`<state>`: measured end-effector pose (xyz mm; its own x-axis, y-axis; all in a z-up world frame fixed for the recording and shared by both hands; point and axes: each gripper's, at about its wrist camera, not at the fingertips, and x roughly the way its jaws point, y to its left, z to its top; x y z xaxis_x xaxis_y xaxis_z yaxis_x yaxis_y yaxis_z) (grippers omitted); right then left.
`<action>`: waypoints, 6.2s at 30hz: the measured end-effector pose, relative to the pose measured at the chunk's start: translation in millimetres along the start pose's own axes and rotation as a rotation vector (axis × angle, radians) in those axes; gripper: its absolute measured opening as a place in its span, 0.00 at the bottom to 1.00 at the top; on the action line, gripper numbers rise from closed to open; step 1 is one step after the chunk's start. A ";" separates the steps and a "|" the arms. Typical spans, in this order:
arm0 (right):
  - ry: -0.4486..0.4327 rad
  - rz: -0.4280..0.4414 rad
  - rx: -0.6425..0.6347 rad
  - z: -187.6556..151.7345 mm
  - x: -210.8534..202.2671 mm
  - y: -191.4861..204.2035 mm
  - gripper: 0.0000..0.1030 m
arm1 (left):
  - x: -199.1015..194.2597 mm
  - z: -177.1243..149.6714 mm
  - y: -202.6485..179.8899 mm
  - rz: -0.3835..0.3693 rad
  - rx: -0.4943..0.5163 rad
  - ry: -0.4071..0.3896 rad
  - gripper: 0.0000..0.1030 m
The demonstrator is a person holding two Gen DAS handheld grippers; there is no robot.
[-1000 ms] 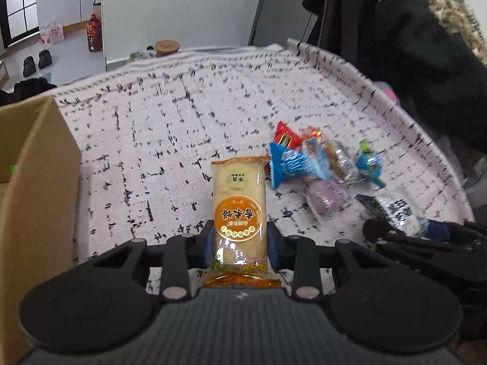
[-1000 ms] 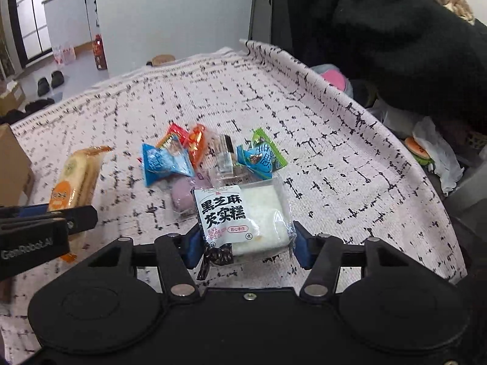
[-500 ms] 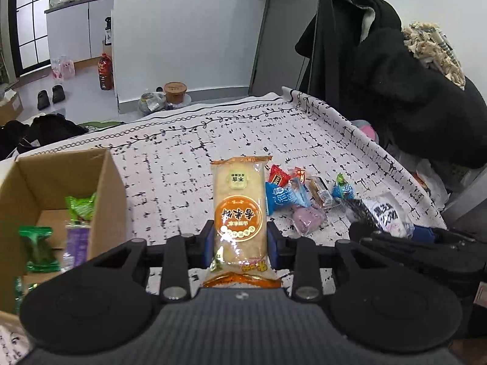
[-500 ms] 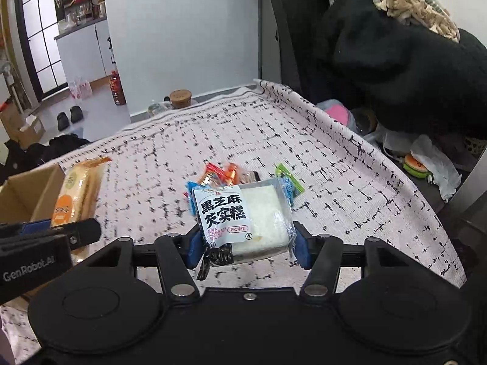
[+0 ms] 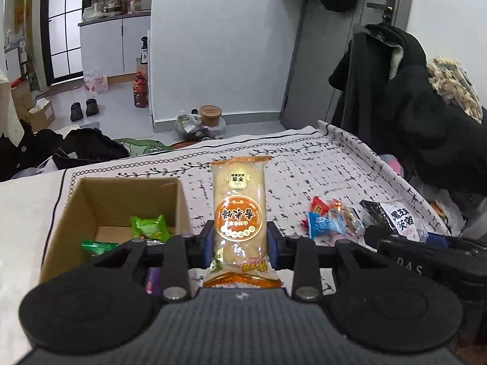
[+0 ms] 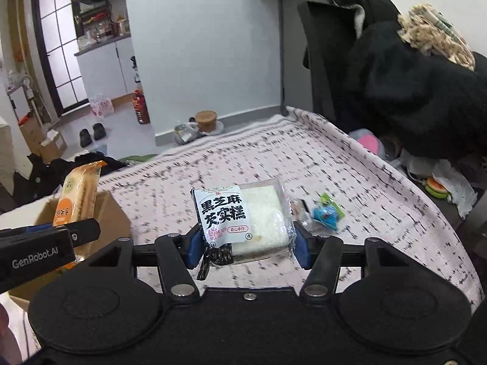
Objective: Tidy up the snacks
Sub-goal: 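Carry the yellow cake bar and white cake pack over the box with both tools, then open both tools to drop the cake bar and cake pack into the box, then move both open tools back to the candy pile, then grasp the blue candy wrapper with the left tool while the right tool grasps the green-and-blue candy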
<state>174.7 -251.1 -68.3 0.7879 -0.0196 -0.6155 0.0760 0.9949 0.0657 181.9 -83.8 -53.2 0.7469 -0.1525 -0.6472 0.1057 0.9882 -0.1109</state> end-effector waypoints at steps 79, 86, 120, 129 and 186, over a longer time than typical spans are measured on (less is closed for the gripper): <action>0.054 0.118 -0.017 11.3 25.1 -21.8 0.90 | -2.2 1.3 79.7 0.043 -0.120 -0.039 1.00; 0.042 0.095 0.031 16.3 23.5 -52.5 0.94 | 5.8 3.3 53.0 0.012 -0.090 -0.036 1.00; 0.127 0.015 0.129 1.4 99.7 -149.3 0.99 | 115.5 14.0 -79.8 -0.079 0.069 0.120 1.00; 0.156 0.064 0.203 8.4 135.0 -162.4 0.83 | 154.8 17.3 -94.0 -0.107 0.050 0.193 0.98; 0.072 0.116 0.148 23.0 74.2 -104.0 0.07 | 91.5 32.9 -59.0 -0.112 -0.083 0.098 0.29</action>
<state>239.3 -358.3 -102.8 0.7514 0.1067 -0.6512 0.0802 0.9648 0.2506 265.6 -155.6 -81.1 0.6657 -0.2659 -0.6972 0.1266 0.9611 -0.2457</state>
